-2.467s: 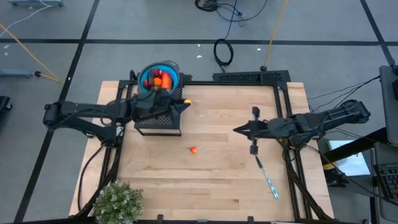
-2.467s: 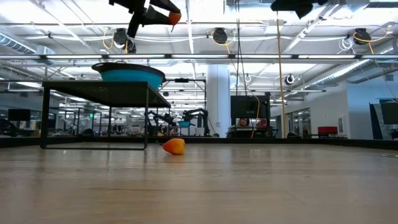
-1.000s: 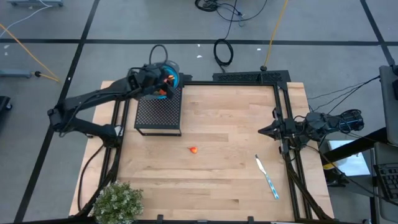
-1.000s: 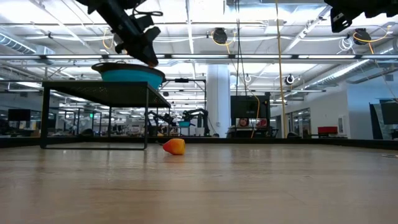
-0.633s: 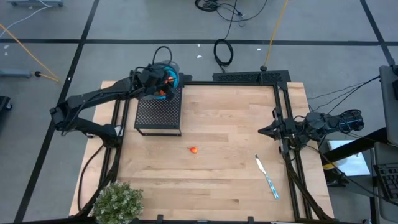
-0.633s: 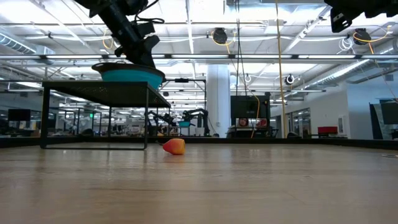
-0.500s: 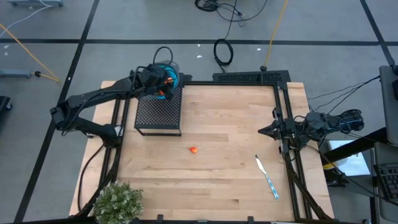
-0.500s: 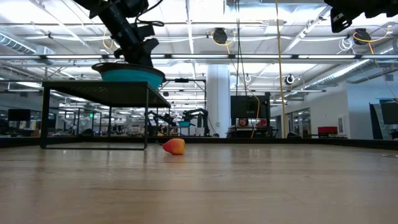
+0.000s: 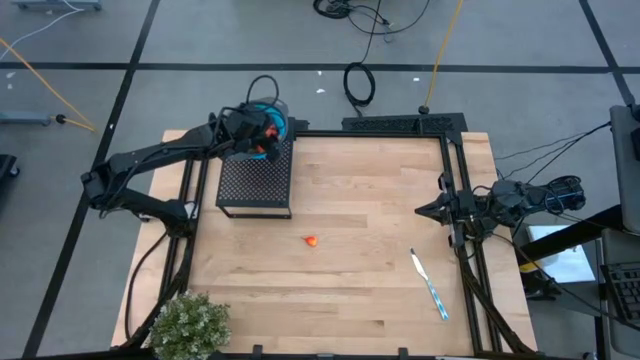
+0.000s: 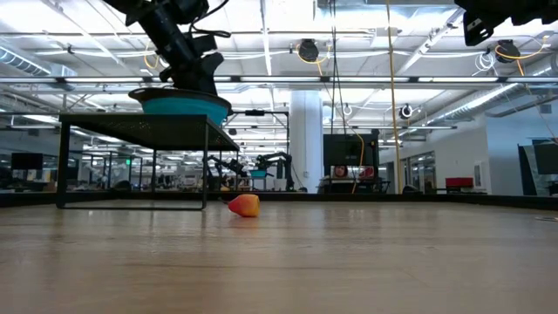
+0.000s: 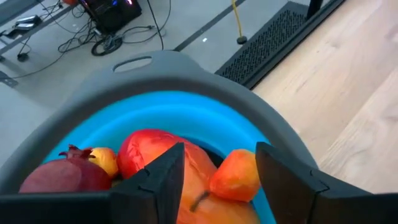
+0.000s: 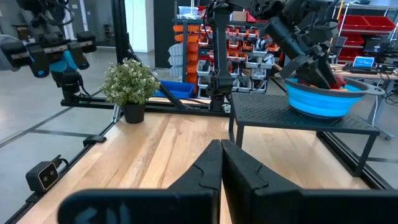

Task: Pick & Place Fruit
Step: Put the peach into the blue strainer bowl on the shelf

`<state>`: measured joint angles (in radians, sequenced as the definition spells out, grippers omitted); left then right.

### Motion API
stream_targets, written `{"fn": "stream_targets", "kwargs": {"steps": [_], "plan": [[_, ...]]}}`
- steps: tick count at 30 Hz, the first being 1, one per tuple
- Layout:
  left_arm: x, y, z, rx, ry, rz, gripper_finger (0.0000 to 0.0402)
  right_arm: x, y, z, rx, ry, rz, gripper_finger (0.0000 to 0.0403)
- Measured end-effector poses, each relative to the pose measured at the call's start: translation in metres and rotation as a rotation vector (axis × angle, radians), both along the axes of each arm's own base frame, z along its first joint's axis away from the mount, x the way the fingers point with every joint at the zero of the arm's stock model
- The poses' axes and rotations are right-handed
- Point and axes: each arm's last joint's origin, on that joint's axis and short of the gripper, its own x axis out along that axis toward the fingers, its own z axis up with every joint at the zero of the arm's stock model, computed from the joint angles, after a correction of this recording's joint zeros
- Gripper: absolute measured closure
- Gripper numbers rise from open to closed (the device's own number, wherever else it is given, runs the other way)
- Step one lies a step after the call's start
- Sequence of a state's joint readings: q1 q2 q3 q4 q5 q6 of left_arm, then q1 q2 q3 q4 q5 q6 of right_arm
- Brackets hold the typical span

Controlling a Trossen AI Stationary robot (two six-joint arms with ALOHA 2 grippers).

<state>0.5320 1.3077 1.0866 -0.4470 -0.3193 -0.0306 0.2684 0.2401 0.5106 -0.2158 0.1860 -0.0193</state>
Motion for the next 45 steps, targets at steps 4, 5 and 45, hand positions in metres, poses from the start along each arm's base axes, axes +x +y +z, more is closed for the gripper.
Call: {"fn": "stream_targets", "kwargs": {"steps": [4, 5, 45], "plan": [[-0.003, -0.002, 0.022, 0.002, -0.075, 0.013, 0.02, 0.0, 0.0, 0.0, 0.0, -0.001, 0.0, 0.0403], [-0.003, -0.003, 0.034, 0.014, -0.112, 0.015, 0.02, 0.0, 0.0, 0.0, 0.0, -0.001, 0.0, 0.0403], [0.077, -0.224, 0.03, 0.028, 0.121, -0.994, 0.0199, 0.0, 0.0, 0.0, 0.006, 0.005, 0.004, 0.0403]]}}
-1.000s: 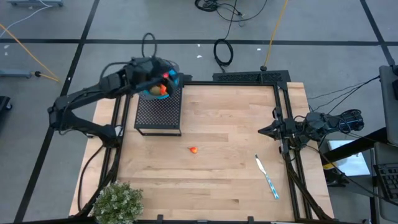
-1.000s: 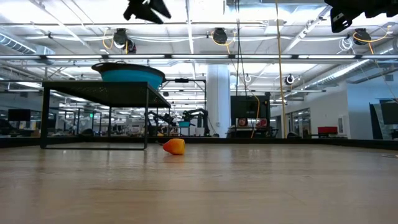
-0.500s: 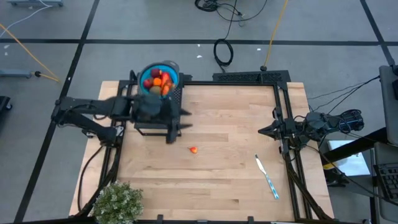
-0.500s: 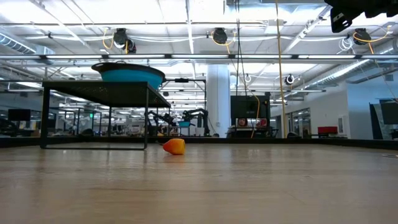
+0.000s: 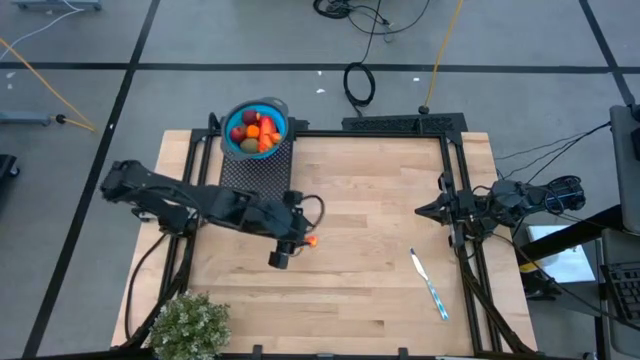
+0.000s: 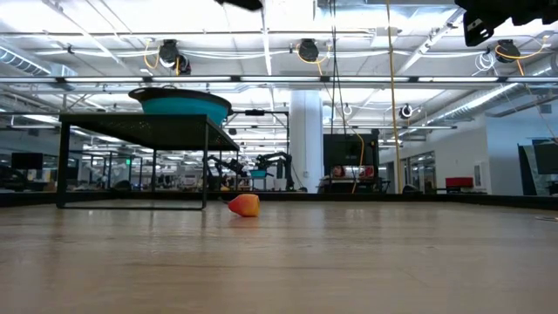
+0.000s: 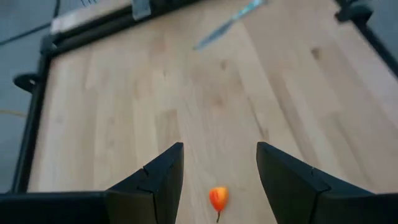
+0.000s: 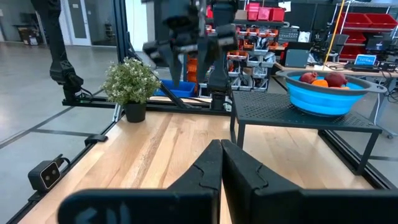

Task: Pick & Place Fruit
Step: Put the peach into the blue strainer bowl on the shelf

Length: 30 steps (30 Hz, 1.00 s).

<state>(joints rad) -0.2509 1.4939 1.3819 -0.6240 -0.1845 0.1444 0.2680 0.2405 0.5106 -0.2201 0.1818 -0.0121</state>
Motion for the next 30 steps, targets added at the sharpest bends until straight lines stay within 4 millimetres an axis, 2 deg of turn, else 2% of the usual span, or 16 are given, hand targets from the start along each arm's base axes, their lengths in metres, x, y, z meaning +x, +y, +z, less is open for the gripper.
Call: {"fn": "stream_targets", "kwargs": {"steps": [10, 17, 24, 30], "plan": [[0.037, -0.008, -0.062, 0.053, 0.191, -0.001, 0.0199, 0.0, 0.0, -0.002, -0.005, 0.019, 0.0, 0.0403], [0.053, -0.015, -0.102, 0.081, 0.308, -0.007, 0.0199, 0.0, 0.0, -0.007, -0.021, 0.075, 0.0, 0.0403], [0.058, -0.018, -0.126, 0.092, 0.389, -0.002, 0.0199, -0.001, 0.0, -0.007, -0.027, 0.073, 0.001, 0.0403], [0.06, -0.017, -0.133, 0.078, 0.407, 0.025, 0.0199, 0.0, 0.0, -0.008, -0.082, 0.073, 0.002, 0.0403]]}}
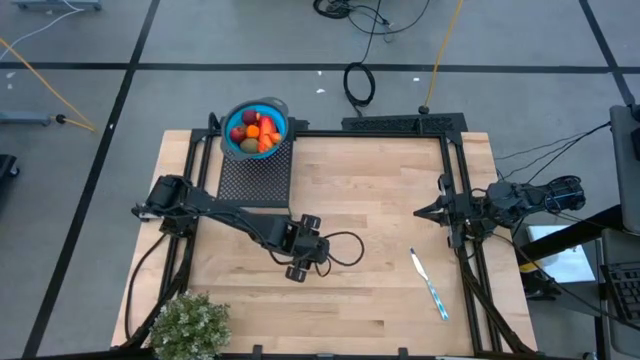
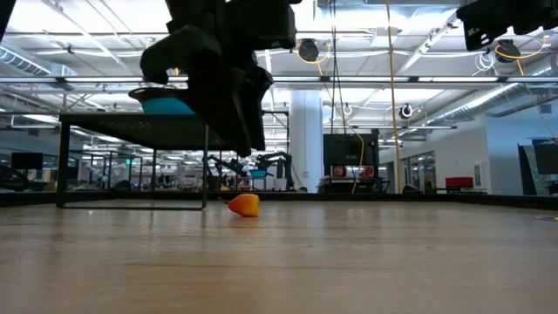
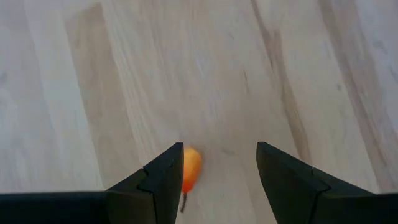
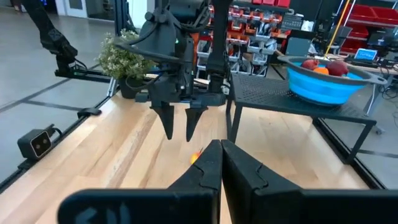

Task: Pick & Place Fruit
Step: Put the peach into the blue strainer bowl on the shelf

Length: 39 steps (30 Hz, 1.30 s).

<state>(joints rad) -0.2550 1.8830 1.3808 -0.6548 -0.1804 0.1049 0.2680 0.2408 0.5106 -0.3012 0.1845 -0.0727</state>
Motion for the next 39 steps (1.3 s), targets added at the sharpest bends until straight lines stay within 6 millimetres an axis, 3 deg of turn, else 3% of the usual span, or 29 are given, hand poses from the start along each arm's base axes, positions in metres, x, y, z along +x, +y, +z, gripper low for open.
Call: {"fn": "stream_targets", "kwargs": {"steps": [10, 18, 32, 39], "plan": [[0.005, 0.003, -0.01, -0.027, 0.007, 0.056, 0.0199, -0.01, -0.003, -0.007, 0.014, 0.056, 0.002, 0.0403], [0.006, 0.003, -0.009, -0.039, 0.001, 0.085, 0.0199, -0.023, -0.002, -0.013, 0.059, 0.036, 0.149, 0.0403], [0.007, 0.004, -0.013, -0.032, 0.002, 0.121, 0.0199, 0.001, 0.005, -0.073, 0.098, -0.056, 0.158, 0.0403], [0.008, 0.013, -0.017, 0.021, 0.016, 0.15, 0.0199, 0.004, 0.006, -0.084, 0.118, -0.021, 0.155, 0.0403]]}}
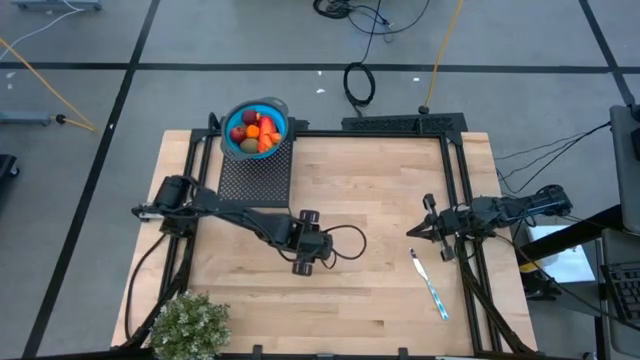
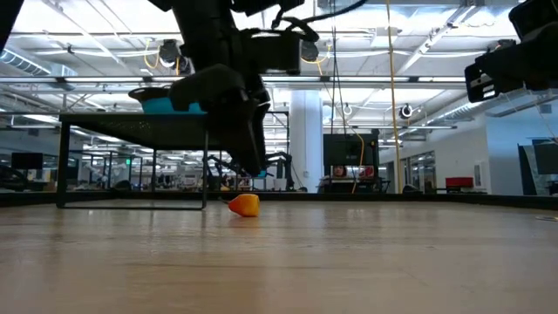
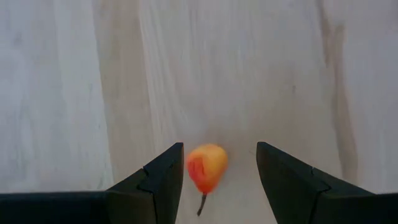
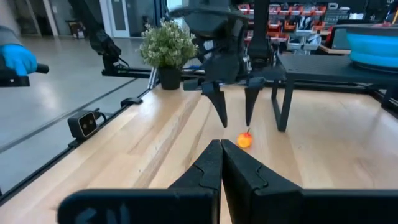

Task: Pick & Place Fruit
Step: Put the peach into the blue strainer bowl on the shelf

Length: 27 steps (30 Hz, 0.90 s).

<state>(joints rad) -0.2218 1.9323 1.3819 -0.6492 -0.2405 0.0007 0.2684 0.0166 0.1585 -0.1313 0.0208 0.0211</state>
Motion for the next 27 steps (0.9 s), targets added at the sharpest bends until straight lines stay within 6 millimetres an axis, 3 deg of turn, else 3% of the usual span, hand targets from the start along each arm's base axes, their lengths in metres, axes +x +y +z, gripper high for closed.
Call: {"fn": "stream_targets", "kwargs": {"steps": [8, 18, 27], "plan": [[0.005, 0.009, -0.016, -0.004, 0.055, -0.023, 0.0199, 0.0, 0.0, 0.0, -0.005, -0.002, 0.0, 0.0403], [0.004, 0.014, -0.019, -0.009, 0.078, -0.041, 0.0199, 0.0, 0.0, 0.0, -0.006, -0.001, 0.0, 0.0403], [-0.007, 0.023, -0.037, -0.017, 0.134, 0.003, 0.0199, 0.0, 0.0, 0.0, -0.006, -0.001, 0.001, 0.0403]]}}
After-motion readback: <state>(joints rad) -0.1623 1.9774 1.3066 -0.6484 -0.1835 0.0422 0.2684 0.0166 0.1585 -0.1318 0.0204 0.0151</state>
